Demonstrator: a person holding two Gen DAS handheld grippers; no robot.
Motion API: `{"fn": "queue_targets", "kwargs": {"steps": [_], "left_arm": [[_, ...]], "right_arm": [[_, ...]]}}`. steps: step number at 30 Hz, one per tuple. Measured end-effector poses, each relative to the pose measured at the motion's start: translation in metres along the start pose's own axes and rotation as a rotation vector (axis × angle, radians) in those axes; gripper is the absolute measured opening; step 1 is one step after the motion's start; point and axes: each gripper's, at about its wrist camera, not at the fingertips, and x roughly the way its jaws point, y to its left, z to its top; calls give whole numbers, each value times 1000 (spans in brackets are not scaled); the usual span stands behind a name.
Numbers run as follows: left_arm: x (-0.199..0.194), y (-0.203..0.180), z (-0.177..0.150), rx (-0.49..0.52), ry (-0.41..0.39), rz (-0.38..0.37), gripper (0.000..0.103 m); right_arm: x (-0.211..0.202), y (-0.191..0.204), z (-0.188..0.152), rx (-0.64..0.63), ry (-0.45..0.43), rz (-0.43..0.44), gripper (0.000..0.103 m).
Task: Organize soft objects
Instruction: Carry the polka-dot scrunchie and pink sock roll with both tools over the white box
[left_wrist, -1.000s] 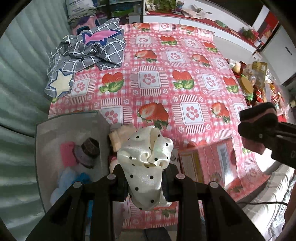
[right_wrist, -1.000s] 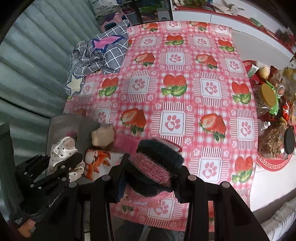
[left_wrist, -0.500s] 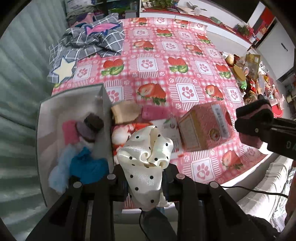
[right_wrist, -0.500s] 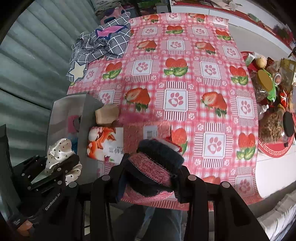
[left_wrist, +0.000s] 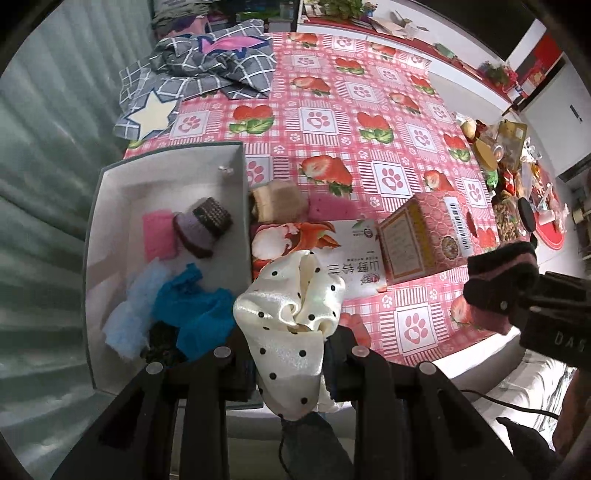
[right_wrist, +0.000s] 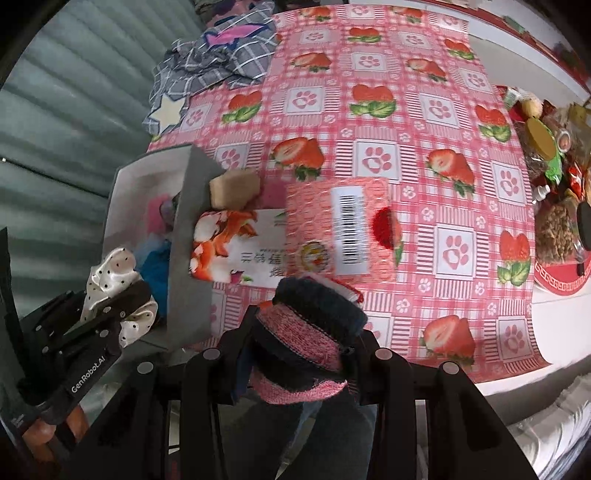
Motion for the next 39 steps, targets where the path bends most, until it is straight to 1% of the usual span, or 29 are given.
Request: {"fn": "queue_targets", "kwargs": {"steps": [4,17,24,33,39], "left_arm": [[-4,16,-5,-41,-8,9,30],[-11,84,-28,-233,-15,50,30],[-14,109,-34,-312,-18,69,30],[-11,135,-26,-374,-17,92,30],[-3,148,-17,-394,-4,108,30]], "right_arm": [[5,21,4,-48,14,3,42],[27,91,18,-231,70,12,42],[37,123,28,-314,93,15,42],[47,157,47,-402,108,34,42],[54,176,64,-415,106,62,42]]}}
